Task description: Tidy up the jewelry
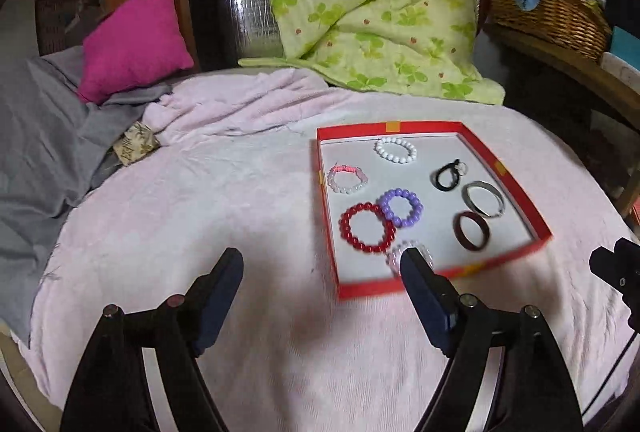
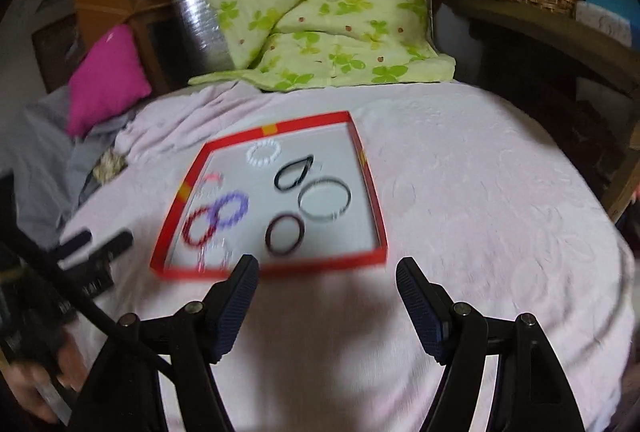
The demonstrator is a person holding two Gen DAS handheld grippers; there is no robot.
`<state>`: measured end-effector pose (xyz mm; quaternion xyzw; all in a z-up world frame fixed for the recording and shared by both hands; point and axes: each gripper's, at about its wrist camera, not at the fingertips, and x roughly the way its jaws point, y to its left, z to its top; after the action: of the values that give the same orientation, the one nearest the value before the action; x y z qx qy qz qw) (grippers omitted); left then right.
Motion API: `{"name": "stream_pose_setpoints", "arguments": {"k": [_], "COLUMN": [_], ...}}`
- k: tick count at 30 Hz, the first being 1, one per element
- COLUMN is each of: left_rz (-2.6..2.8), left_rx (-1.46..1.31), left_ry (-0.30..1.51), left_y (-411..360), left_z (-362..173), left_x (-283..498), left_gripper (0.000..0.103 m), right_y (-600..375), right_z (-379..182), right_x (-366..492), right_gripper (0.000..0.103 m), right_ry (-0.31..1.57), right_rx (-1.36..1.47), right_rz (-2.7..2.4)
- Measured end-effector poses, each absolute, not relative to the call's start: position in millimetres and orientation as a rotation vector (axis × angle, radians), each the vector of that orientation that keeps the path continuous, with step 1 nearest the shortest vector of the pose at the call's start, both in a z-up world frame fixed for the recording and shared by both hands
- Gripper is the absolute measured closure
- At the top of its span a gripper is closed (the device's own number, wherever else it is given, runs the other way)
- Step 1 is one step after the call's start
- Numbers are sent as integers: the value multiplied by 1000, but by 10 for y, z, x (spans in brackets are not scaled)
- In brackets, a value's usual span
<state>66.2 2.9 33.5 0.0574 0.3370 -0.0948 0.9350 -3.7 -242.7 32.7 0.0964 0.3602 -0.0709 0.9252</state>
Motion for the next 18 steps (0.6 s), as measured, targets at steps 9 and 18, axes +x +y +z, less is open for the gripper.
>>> {"name": "stream_pose_setpoints", "arguments": {"k": [9, 18], "left_rz": [-174, -216], "left_rx": [241, 221], "left_ry": [619, 646], "left_y": [73, 45], "left_z": [284, 302], "left_x": [251, 279], "left_gripper": [19, 19], "right_y": [-2245, -2179], "right_z": [350, 186], "right_x": [-567, -317], "right_gripper": [28, 28], "right_ry": [676, 738], "right_rx": [212, 242], "right_rz": [-139, -148]}}
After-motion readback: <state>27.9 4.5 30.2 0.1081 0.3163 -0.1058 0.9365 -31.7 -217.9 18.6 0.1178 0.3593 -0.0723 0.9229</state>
